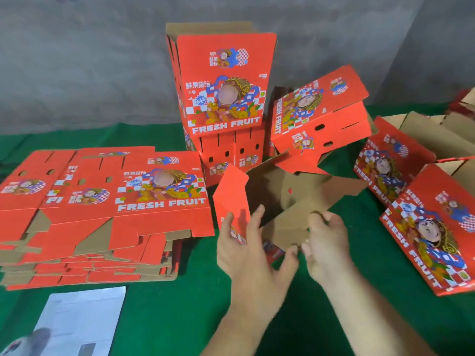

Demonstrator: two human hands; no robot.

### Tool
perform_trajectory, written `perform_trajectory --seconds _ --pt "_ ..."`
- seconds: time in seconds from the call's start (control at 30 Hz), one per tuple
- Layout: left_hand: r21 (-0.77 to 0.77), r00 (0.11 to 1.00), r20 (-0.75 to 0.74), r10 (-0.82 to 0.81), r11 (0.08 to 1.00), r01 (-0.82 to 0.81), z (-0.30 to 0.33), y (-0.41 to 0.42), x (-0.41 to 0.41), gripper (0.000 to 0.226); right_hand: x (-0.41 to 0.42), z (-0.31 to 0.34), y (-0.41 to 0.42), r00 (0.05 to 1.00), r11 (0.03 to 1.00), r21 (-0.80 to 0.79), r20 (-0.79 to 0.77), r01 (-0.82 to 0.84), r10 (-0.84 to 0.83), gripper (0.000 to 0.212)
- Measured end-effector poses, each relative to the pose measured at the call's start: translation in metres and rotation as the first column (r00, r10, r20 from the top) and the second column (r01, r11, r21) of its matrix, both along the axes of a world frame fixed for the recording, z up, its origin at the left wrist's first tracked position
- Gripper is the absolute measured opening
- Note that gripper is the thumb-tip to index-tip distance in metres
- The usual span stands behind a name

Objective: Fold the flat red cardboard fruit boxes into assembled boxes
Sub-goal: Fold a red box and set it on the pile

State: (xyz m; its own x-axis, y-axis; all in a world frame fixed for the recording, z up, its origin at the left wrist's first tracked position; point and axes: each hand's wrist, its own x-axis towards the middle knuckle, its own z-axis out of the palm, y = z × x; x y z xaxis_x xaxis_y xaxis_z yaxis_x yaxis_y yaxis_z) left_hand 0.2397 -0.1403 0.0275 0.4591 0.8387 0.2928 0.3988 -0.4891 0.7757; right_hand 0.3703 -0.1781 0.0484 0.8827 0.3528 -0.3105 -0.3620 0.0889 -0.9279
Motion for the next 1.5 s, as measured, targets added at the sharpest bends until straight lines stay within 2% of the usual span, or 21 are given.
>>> perform_trajectory --seconds 0.07,0.13,0.17,0.23,0.27,0.33,0.4,0.43,0.53,0.6,0.67,0.73,0.8,0.87,1.0,1.1,1.17,1.27,1.4,1.5 --pt "-0.067 0.990 -0.107 -0.097 0.994 0.090 -0.013 0.003 0.004 0.074 -0.009 -0.001 0.001 0.997 0.987 0.156 -0.078 0.027 -0.015 0.021" --pt "-0.148 0.976 -0.040 -0.213 0.968 0.205 -0.022 0.017 0.006 0.051 -0.012 -0.005 0.001 0.994 0.975 0.221 -0.108 0.029 -0.005 0.027" --pt "-0.146 0.976 0.028 -0.216 0.965 0.218 -0.023 0.027 0.007 0.041 -0.012 -0.008 0.001 0.996 0.977 0.214 -0.088 0.012 0.007 0.026" --pt "-0.117 0.991 0.070 -0.117 0.985 0.125 -0.019 0.047 0.010 0.035 -0.003 -0.017 -0.002 0.999 0.994 0.113 0.036 0.007 -0.011 0.022" --pt "-0.106 0.996 0.050 -0.079 0.991 0.084 -0.016 0.055 0.012 0.031 0.007 -0.024 -0.006 0.994 0.998 0.051 0.098 0.039 -0.044 0.024" --pt "-0.045 0.997 -0.059 -0.049 0.998 0.047 -0.019 0.071 0.013 0.018 0.041 -0.036 -0.016 0.986 0.991 -0.062 0.127 0.115 -0.107 0.036" --pt "-0.066 0.974 -0.213 -0.070 0.996 0.057 -0.024 0.080 0.011 0.028 0.083 -0.044 -0.024 0.992 0.981 -0.174 0.108 0.090 -0.072 0.051" --pt "-0.116 0.965 -0.249 -0.077 0.992 0.050 -0.025 0.082 0.010 0.036 0.103 -0.045 -0.026 0.992 0.973 -0.227 0.124 0.029 -0.001 0.057" --pt "-0.170 0.964 -0.245 -0.101 0.984 0.059 -0.027 0.081 0.011 0.047 0.139 -0.039 -0.018 0.944 0.944 -0.288 0.234 -0.160 0.231 0.069" --pt "-0.147 0.975 -0.198 -0.099 0.987 0.070 -0.028 0.083 0.013 0.041 0.150 -0.033 -0.008 0.893 0.931 -0.259 0.304 -0.257 0.332 0.066" --pt "-0.133 0.983 -0.169 -0.074 0.990 0.052 -0.026 0.087 0.013 0.034 0.159 -0.027 0.000 0.854 0.904 -0.248 0.313 -0.349 0.416 0.051" --pt "-0.129 0.977 -0.198 -0.075 0.990 0.050 -0.024 0.089 0.014 0.034 0.167 -0.025 0.002 0.822 0.865 -0.265 0.285 -0.426 0.492 0.030" --pt "-0.159 0.967 -0.238 -0.089 0.986 0.052 -0.023 0.090 0.019 0.038 0.176 -0.025 0.000 0.773 0.809 -0.342 0.274 -0.477 0.572 0.018" --pt "-0.212 0.975 -0.203 -0.088 0.976 0.044 -0.024 0.090 0.024 0.042 0.185 -0.023 -0.002 0.707 0.749 -0.429 0.293 -0.505 0.644 0.016" --pt "-0.331 0.995 -0.097 -0.033 0.944 -0.001 -0.022 0.094 0.025 0.063 0.196 -0.018 -0.008 0.549 0.604 -0.498 0.273 -0.622 0.790 0.036" --pt "-0.394 0.999 -0.019 -0.033 0.919 0.023 -0.021 0.100 0.023 0.066 0.202 -0.015 -0.007 0.402 0.453 -0.650 0.239 -0.610 0.884 0.048" --pt "-0.411 1.000 0.018 -0.012 0.911 0.018 -0.020 0.100 0.023 0.067 0.204 -0.016 -0.003 0.360 0.395 -0.694 0.205 -0.602 0.910 0.054" --pt "-0.423 0.998 0.044 0.040 0.906 -0.018 -0.023 0.101 0.022 0.070 0.199 -0.021 -0.002 0.336 0.398 -0.722 0.239 -0.566 0.911 0.059" --pt "-0.413 0.995 0.045 0.089 0.908 -0.063 -0.029 0.106 0.019 0.070 0.188 -0.037 -0.012 0.244 0.464 -0.754 0.395 -0.465 0.886 0.068" --pt "-0.377 0.995 0.005 0.104 0.922 -0.095 -0.034 0.106 0.016 0.069 0.183 -0.040 -0.023 0.213 0.487 -0.769 0.438 -0.414 0.873 0.072"
